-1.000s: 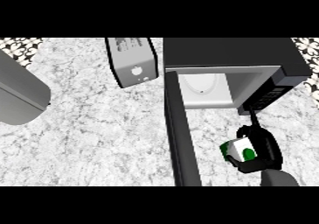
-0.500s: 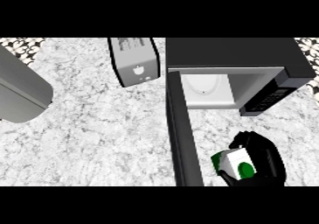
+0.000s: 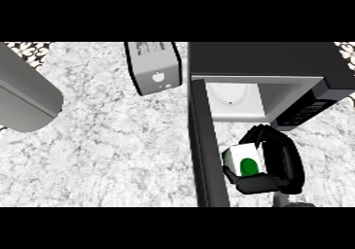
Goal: Pick up the milk, place it into the microwave and close the microwave
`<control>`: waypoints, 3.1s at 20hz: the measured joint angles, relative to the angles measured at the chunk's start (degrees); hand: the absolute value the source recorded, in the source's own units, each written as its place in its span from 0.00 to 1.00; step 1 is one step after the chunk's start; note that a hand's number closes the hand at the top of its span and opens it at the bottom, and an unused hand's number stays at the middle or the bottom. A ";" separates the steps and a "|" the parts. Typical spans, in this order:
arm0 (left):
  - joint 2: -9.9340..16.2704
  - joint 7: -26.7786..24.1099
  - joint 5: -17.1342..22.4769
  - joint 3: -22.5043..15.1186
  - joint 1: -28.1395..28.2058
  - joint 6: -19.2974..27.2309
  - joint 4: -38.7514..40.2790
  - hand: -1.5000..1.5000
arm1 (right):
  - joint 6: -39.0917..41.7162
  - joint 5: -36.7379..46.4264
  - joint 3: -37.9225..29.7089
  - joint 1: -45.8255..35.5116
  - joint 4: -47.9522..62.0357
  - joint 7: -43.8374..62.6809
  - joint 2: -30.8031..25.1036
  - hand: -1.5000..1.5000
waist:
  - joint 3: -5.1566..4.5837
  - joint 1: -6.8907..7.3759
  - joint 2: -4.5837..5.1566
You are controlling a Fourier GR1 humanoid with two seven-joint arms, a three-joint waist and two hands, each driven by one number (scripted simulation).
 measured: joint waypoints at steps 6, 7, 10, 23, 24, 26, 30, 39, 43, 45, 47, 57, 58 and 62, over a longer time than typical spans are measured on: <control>0.85 -0.09 2.34 3.59 -2.01 -2.10 2.48 0.00 | -7.95 3.27 -2.73 -9.83 10.80 0.81 0.04 1.00 | 0.02 0.35 0.16; 0.90 -0.07 2.43 3.59 -1.81 -2.63 2.48 0.00 | -8.46 3.41 -3.72 -11.39 13.31 0.48 0.04 1.00 | 0.02 0.41 0.18; 0.93 0.82 2.99 4.82 -3.14 -3.21 3.19 0.00 | -9.77 3.28 -5.92 -15.98 20.16 -0.36 -0.28 1.00 | 0.04 0.37 0.22; 0.66 1.90 4.72 9.05 -4.76 -7.04 5.39 0.00 | -8.20 3.43 -15.50 -35.18 54.47 -19.12 -3.94 1.00 | 0.11 1.28 0.55; 0.30 1.41 4.31 8.85 -5.13 -7.25 6.35 0.00 | -8.38 3.74 -15.93 -36.41 56.58 -20.67 -4.39 1.00 | 0.10 1.35 0.58; 0.33 1.56 4.64 9.57 -6.38 -7.56 7.39 0.00 | -9.18 4.13 -16.95 -38.88 60.44 -23.58 -4.97 1.00 | 0.11 1.42 0.65; 0.01 2.33 4.41 9.48 -6.96 -7.98 6.92 0.00 | -13.41 5.87 -17.83 -44.40 67.20 -26.91 -4.72 1.00 | 0.12 1.87 0.81; 0.50 2.45 5.82 11.44 -9.18 -9.56 9.24 0.00 | -28.34 13.85 -15.18 -52.10 76.45 -29.72 -6.35 1.00 | 0.10 2.86 1.23; 0.56 3.45 5.33 11.39 -10.33 -9.42 9.31 0.00 | -34.41 15.94 -14.96 -54.56 79.78 -28.86 -6.75 1.00 | 0.12 3.12 1.42; 0.32 3.09 4.66 11.16 -10.84 -9.50 9.99 0.00 | -35.87 15.88 -15.74 -55.76 80.88 -28.35 -7.63 1.00 | 0.15 3.49 1.63; 0.57 2.83 4.88 11.49 -11.46 -10.05 10.91 0.00 | -37.39 15.66 -16.59 -56.30 81.80 -28.05 -8.22 1.00 | 0.15 3.87 1.83; 0.86 3.28 4.03 11.26 -14.56 -10.63 12.94 0.00 | -38.91 14.44 -19.85 -55.76 84.93 -28.66 -12.50 1.00 | 0.29 5.01 2.68; 0.74 3.57 3.86 11.06 -15.02 -10.41 13.03 0.00 | -38.79 14.53 -19.90 -55.71 85.27 -28.69 -13.10 1.00 | 0.31 5.05 2.78; 0.87 4.75 4.20 11.26 -16.13 -10.13 13.06 0.00 | -38.90 14.46 -20.42 -55.60 86.55 -28.11 -14.32 1.00 | 0.34 5.43 3.00</control>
